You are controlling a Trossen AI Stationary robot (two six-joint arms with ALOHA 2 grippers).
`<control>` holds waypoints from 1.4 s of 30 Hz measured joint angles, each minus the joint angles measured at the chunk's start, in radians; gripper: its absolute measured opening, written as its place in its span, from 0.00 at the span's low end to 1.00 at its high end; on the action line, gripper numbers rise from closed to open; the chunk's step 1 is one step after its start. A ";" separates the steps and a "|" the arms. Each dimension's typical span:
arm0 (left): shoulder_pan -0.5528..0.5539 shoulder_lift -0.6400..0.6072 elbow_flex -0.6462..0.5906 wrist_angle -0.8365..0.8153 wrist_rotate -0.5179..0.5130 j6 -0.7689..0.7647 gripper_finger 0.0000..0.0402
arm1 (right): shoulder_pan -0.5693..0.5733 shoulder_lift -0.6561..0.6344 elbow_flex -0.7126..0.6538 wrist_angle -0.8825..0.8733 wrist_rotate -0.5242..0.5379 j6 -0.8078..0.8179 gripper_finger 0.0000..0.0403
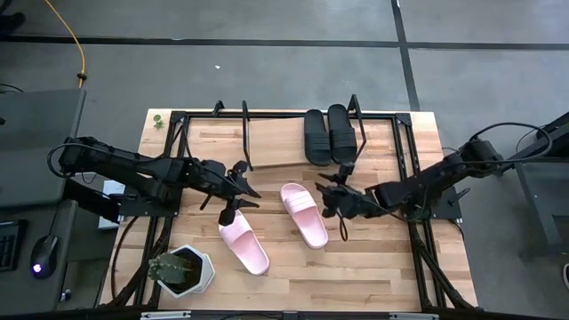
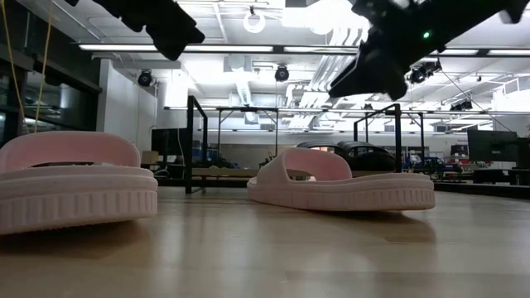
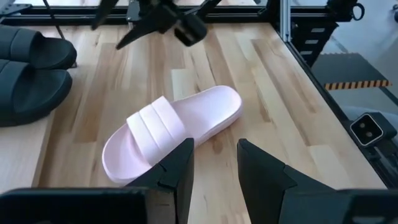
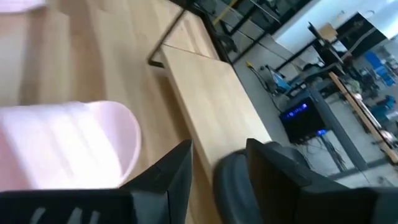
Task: Pick and place slides into the shelf
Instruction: Put the left pink slide on the shelf
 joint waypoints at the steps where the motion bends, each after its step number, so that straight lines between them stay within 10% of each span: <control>1: 0.000 0.000 0.000 -0.001 0.000 0.000 0.27 | 0.017 0.000 0.000 0.004 0.005 0.000 0.35; 22: -0.004 0.000 0.000 -0.139 0.053 -0.210 0.27 | 0.148 0.005 0.159 -0.121 0.012 -0.034 0.35; 42: -0.269 0.000 0.061 -0.160 -0.105 -0.294 0.27 | 0.145 0.005 0.159 -0.134 0.010 -0.015 0.35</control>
